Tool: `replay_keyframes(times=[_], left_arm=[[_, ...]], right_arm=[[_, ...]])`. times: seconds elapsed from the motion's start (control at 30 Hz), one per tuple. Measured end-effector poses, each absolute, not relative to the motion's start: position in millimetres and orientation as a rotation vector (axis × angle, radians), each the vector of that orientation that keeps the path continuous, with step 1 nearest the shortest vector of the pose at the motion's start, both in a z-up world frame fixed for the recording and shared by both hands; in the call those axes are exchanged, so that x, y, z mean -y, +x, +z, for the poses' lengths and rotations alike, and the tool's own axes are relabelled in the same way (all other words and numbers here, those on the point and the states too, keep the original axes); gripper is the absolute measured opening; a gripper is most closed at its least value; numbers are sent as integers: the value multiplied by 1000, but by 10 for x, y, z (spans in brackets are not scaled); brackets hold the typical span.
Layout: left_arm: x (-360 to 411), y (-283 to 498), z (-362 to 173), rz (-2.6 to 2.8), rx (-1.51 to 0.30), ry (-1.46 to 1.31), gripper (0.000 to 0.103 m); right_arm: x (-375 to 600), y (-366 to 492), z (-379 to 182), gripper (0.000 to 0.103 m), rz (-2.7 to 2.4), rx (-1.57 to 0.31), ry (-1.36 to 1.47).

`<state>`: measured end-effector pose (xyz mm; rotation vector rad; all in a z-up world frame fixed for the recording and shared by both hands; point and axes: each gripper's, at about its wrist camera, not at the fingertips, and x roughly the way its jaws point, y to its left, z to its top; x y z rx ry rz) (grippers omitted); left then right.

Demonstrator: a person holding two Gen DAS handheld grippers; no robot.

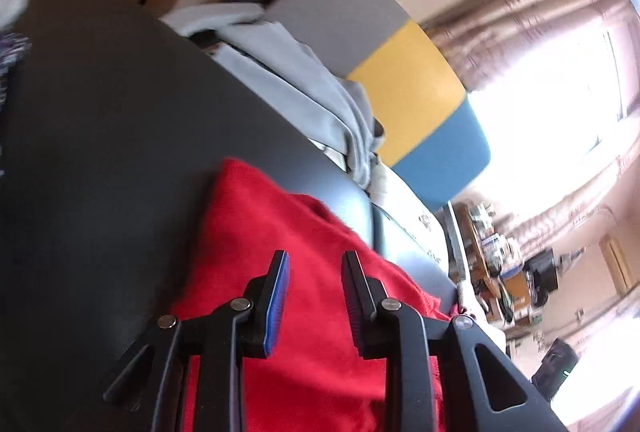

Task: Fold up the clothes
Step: 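Press the folded red sweater flat with both open grippers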

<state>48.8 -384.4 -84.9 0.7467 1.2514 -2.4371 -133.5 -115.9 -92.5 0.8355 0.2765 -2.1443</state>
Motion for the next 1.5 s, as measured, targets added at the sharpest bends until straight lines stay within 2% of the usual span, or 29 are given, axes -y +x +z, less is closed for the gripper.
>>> replay_keyframes(times=[0.17,0.2,0.23,0.27,0.37,0.47,0.5,0.53,0.57,0.67,0.8,1.03,1.17,1.23,1.27,1.33,1.5], left_arm=[[3868,162,-1246,-2390,-1137,906,29],[3870,186,-1348,-2401,-1100,922,25],[3865,232,-1431,-2435,-1041,912,17],[3856,291,-1484,-2466,-998,903,15],[3935,438,-1544,-2471,-1087,876,12],[3904,408,-1491,-2452,-1043,903,11],[3863,371,-1443,-2444,-1012,925,14],[3828,331,-1375,-2436,-993,938,25],[3787,274,-1296,-2451,-981,940,28],[3636,40,-1088,-2546,-918,947,30],[3519,-355,-1188,-2570,-771,1074,30],[3565,-333,-1398,-2582,-776,1058,30],[3583,-275,-1432,-2599,-796,1033,29],[3678,-256,-1481,-2595,-871,1005,24],[3735,-267,-1509,-2587,-914,990,18],[3820,-284,-1550,-2573,-976,969,14],[3807,-200,-1438,-2545,-1012,986,13]], right_arm=[[1592,-1363,-1390,68,-2081,-413,936],[1575,-1420,-1538,72,-2108,-443,977],[1488,-1464,-1660,76,-2117,-430,992],[1394,-1495,-1691,76,-2114,-376,989],[1271,-1533,-1680,77,-2101,-276,988],[1397,-1480,-1695,91,-2083,-358,979],[1452,-1490,-1703,97,-2079,-392,976],[1496,-1473,-1707,100,-2077,-425,972],[1511,-1465,-1710,101,-2075,-442,970],[1473,-1476,-1735,103,-2067,-432,968],[1405,-1509,-1720,103,-2061,-385,958],[1297,-1382,-1399,101,-1990,-248,858],[1408,-1483,-1717,102,-1976,-332,960],[1384,-1568,-1752,103,-1970,-278,992],[1388,-1569,-1755,103,-1975,-277,990],[1441,-1501,-1771,103,-1998,-337,975],[1453,-1490,-1763,103,-2003,-348,972]])
